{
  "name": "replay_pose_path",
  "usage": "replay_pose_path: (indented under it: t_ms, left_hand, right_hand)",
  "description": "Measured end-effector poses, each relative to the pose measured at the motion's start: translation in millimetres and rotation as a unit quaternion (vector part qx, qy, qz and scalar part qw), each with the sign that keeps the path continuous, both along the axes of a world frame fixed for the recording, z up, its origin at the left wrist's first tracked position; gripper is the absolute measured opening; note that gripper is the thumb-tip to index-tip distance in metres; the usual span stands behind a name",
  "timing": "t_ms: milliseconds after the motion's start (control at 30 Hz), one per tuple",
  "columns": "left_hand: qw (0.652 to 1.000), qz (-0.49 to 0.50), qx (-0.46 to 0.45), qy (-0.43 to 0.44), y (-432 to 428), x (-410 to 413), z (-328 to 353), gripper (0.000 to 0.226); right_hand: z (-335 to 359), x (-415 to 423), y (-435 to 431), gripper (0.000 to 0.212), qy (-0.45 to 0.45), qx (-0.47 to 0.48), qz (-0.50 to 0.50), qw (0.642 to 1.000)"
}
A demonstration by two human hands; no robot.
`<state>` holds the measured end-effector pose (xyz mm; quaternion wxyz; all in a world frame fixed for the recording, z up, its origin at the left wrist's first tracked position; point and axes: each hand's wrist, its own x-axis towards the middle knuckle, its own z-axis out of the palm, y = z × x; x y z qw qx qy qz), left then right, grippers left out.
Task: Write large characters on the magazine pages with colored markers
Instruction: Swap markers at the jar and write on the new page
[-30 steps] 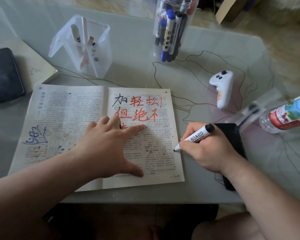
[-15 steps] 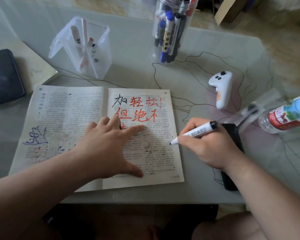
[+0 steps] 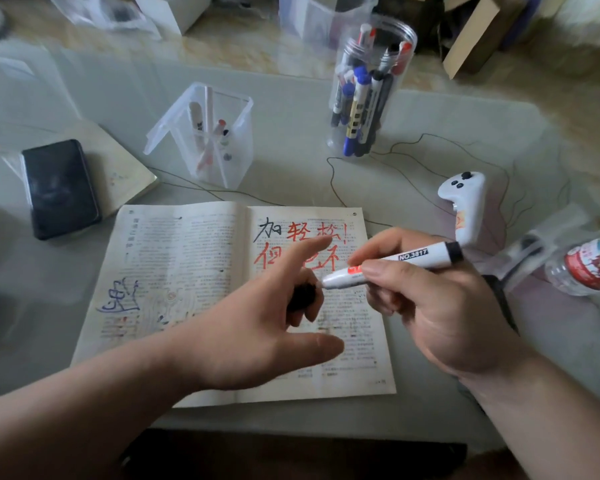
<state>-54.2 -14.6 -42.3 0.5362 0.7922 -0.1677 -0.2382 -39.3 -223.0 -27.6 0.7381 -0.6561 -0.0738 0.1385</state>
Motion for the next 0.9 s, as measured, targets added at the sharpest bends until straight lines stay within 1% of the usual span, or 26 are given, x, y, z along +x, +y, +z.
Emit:
replay_pose_path:
  t_ms: [100, 167, 200, 267, 300, 333, 367, 433, 500, 567, 600, 667, 700, 733, 800, 833, 900]
  left_hand:
    - [1.0, -0.001, 0.005, -0.007, 2, 0, 1, 0.092]
    - [0.999, -0.001, 0.029, -0.025, 1, -3, 3, 0.081]
    - [0.998, 0.001, 0.045, -0.039, 0, -5, 4, 0.07]
    - [0.996, 0.026, 0.056, -0.06, -2, -7, 2, 0.039]
    - [0.996, 0.052, 0.048, -0.057, -2, -7, 0, 0.026]
    - [0.995, 0.081, 0.028, -0.045, -1, -6, -1, 0.019]
    - [0.994, 0.109, -0.001, -0.022, 0, -4, -1, 0.018]
    - [0.986, 0.147, -0.071, 0.03, 2, 0, 3, 0.026]
    - [0.968, 0.178, -0.154, 0.086, 3, 3, 8, 0.029]
    - [0.941, 0.207, -0.228, 0.137, 1, 2, 10, 0.024]
    - [0.932, 0.22, -0.246, 0.151, 0, 3, 10, 0.019]
    - [0.923, 0.243, -0.249, 0.161, -2, 4, 9, 0.017]
    - [0.923, 0.253, -0.243, 0.161, -3, 4, 9, 0.02]
    - [0.922, 0.263, -0.234, 0.159, -4, 4, 9, 0.024]
    - [0.927, 0.277, -0.206, 0.146, -6, 5, 8, 0.034]
    - [0.93, 0.283, -0.189, 0.139, -6, 5, 7, 0.039]
    - [0.937, 0.288, -0.149, 0.131, -5, 7, 1, 0.042]
  right_hand:
    - [4, -3, 3, 0.008, -0.025, -0.054, 0.023, 0.998]
    - [5, -4, 5, 0.006, -0.036, -0.077, 0.03, 0.996]
    - [4, -5, 6, 0.008, -0.035, -0.082, 0.029, 0.996]
    - [2, -6, 6, 0.012, -0.036, -0.09, 0.023, 0.995]
    - [2, -6, 7, 0.014, -0.036, -0.094, 0.02, 0.995]
    - [3, -5, 7, 0.015, -0.031, -0.093, 0.019, 0.995]
    - [4, -4, 6, 0.016, -0.022, -0.087, 0.019, 0.996]
    - [7, -1, 4, 0.019, 0.009, -0.067, 0.015, 0.998]
    - [9, 2, 1, 0.021, 0.036, -0.062, 0.011, 0.997]
    - [12, 4, -1, 0.025, 0.041, -0.084, 0.013, 0.996]
    - [13, 4, -1, 0.025, 0.042, -0.099, 0.014, 0.994]
    - [16, 5, -4, 0.02, 0.036, -0.132, 0.02, 0.99]
    - [17, 5, -4, 0.015, 0.027, -0.154, 0.027, 0.987]
    - [18, 4, -4, 0.015, 0.014, -0.186, 0.038, 0.982]
    - [16, 1, -4, 0.036, -0.019, -0.267, 0.077, 0.96]
    - [13, -1, -3, 0.044, -0.023, -0.289, 0.098, 0.952]
    - [10, -6, 0, 0.047, -0.013, -0.287, 0.125, 0.95]
